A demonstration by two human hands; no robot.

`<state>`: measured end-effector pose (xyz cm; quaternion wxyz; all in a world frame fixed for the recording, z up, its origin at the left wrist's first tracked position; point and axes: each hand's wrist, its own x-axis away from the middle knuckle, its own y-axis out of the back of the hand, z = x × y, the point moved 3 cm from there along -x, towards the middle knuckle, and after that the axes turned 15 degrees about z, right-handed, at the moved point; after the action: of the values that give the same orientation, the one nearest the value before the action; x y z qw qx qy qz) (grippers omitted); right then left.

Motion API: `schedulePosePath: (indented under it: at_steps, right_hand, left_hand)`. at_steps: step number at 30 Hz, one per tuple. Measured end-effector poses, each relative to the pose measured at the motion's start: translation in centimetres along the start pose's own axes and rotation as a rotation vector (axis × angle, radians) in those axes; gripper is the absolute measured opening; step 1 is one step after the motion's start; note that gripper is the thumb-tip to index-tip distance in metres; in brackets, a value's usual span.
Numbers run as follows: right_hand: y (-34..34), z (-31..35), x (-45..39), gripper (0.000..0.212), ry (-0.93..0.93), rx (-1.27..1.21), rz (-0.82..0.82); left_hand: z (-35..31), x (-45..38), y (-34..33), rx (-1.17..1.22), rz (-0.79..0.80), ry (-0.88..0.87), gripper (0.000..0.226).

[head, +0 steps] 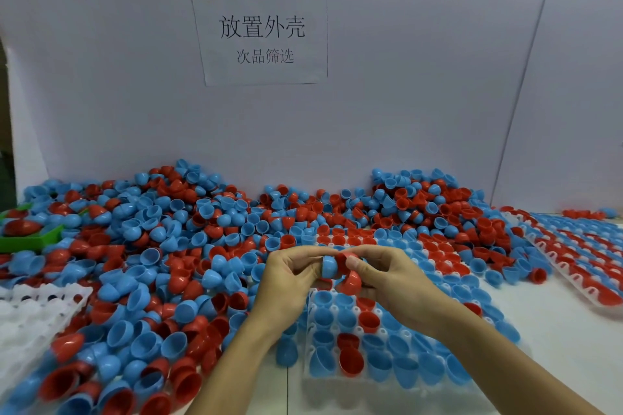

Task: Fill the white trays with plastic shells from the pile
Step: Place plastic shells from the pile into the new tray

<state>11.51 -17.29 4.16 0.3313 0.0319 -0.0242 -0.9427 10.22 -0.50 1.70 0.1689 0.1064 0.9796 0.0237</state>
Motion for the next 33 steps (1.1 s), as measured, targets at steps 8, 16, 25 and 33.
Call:
schedulePosePath:
  at_steps: [8,16,25,33]
  right_hand:
    - [0.1,0.0,-0.1,0.033,-0.007,-0.081,-0.015]
    - [0.8,-0.2,0.7,0.035,-0.038,-0.063,-0.031]
    - [0.4,0.5,0.6,0.031,-0.007,0.063,0.026]
    - [0.4,1.3,0.5,0.034,-0.159,0.414,0.037]
  left_hand:
    - [0.3,-0.1,0.4,0.059,-0.057,0.002,0.013]
    - [-0.9,0.6,6.9,0.359,-0.55,-0.002,0.03]
    - [-0.6,0.2,-0.8,-0.151,0.302,0.018,0.038]
    - [-0.1,0.1,0.4,-0.172,-0.111,0.007,0.013]
